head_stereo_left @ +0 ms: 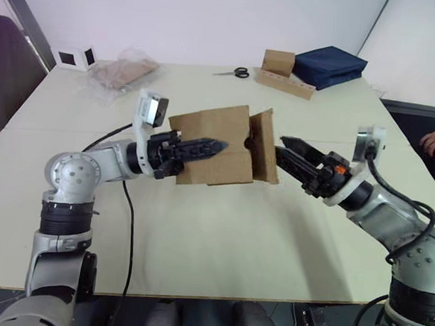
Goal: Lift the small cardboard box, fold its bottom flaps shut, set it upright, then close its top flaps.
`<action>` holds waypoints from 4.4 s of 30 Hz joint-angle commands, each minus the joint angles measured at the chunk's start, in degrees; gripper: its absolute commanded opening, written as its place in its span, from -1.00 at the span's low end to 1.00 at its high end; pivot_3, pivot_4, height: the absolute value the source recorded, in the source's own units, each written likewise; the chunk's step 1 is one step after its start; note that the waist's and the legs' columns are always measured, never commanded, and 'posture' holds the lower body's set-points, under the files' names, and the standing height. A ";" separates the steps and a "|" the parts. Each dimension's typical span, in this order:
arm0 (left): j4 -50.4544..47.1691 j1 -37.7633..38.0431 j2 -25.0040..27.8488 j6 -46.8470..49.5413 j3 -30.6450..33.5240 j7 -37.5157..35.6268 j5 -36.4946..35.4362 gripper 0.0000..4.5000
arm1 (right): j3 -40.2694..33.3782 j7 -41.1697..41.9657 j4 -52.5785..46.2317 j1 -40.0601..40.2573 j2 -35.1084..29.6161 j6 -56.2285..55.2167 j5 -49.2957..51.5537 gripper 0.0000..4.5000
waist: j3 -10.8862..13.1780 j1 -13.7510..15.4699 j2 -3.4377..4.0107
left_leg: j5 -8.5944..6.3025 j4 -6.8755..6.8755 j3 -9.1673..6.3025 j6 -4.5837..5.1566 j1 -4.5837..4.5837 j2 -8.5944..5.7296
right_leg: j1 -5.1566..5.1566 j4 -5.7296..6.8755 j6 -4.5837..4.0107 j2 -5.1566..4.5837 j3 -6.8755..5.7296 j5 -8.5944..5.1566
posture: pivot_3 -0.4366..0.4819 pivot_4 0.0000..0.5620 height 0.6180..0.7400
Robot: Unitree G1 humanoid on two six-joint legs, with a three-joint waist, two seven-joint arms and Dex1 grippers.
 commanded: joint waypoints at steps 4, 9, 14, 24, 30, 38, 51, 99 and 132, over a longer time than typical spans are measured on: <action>-0.73 -0.85 -0.33 -0.86 0.31 0.02 -0.75 -1.00 | 0.75 -3.63 -3.58 -0.01 0.26 0.83 6.45 0.69 | 0.00 -0.02 0.00 | 0.00 0.00 0.00 0.00 0.00 0.00 | 0.00 0.00 0.00 0.00 0.00 0.00 | -0.05 -0.47 1.00; -0.91 -0.82 -0.39 -0.93 0.65 0.37 -0.85 -1.00 | 0.69 -4.58 -3.90 1.56 -0.66 1.34 11.19 0.69 | 0.00 0.00 0.00 | 0.00 0.00 0.00 0.00 0.00 0.00 | 0.00 0.00 0.00 0.00 0.00 0.00 | -0.05 -0.47 1.00; -0.90 -0.86 -0.37 -1.10 0.67 0.65 -0.68 -1.00 | 0.61 -5.00 -3.90 2.02 -1.90 1.32 14.36 0.69 | 0.00 -0.02 0.00 | 0.00 0.00 0.01 0.00 0.00 0.00 | 0.00 0.00 0.00 0.01 0.00 0.00 | -0.05 -0.47 1.00; -1.17 -0.99 -0.45 -0.99 0.77 1.26 -0.91 -1.00 | 2.06 -6.01 -4.44 2.57 -1.88 0.35 17.22 0.69 | 0.00 -0.01 0.00 | 0.00 0.00 0.01 0.01 0.00 0.00 | 0.00 -0.01 0.00 0.01 0.00 0.00 | -0.05 -0.47 1.00; -0.49 -0.61 0.37 -1.27 0.38 0.92 0.18 -1.00 | 1.39 -6.84 -5.05 2.77 -2.93 -0.33 21.04 0.69 | 0.00 -0.01 0.00 | 0.00 0.00 0.01 0.01 0.00 0.00 | 0.00 -0.01 0.00 0.01 0.00 0.00 | -0.05 -0.47 1.00; 0.08 -0.87 0.20 -1.77 -0.09 0.27 1.08 -1.00 | 1.09 -7.53 -3.97 3.08 -3.61 -1.38 21.93 0.69 | 0.00 0.00 0.00 | -0.01 0.00 0.01 0.01 0.00 0.00 | 0.00 -0.02 0.00 0.01 0.00 0.00 | -0.05 -0.47 1.00; -0.48 -0.67 0.05 -2.22 0.16 -0.28 1.25 -1.00 | 2.51 -7.27 -3.03 2.27 -3.80 -2.01 20.05 -0.56 | 0.00 0.00 0.00 | -0.01 0.00 0.01 0.01 0.00 0.00 | 0.00 -0.02 0.00 0.01 0.00 0.00 | -0.05 -0.47 1.00; -1.27 -0.84 -6.02 -6.41 -1.70 3.93 2.94 -1.00 | 6.51 -16.54 -5.84 -2.26 1.52 -5.84 16.11 -0.56 | 0.01 0.00 -0.01 | 0.00 0.00 0.01 0.01 -0.01 0.00 | 0.00 -0.02 0.00 0.01 0.00 0.00 | -0.05 -0.47 1.00; -1.47 -0.42 -7.27 -5.80 1.85 8.20 -1.06 -1.00 | 5.02 -29.66 -1.53 -4.71 4.37 -10.94 30.73 -0.56 | 0.01 -0.02 -0.01 | -0.01 -0.02 0.00 0.01 -0.02 0.00 | -0.01 -0.03 0.00 0.01 0.00 0.00 | -0.05 -0.47 1.00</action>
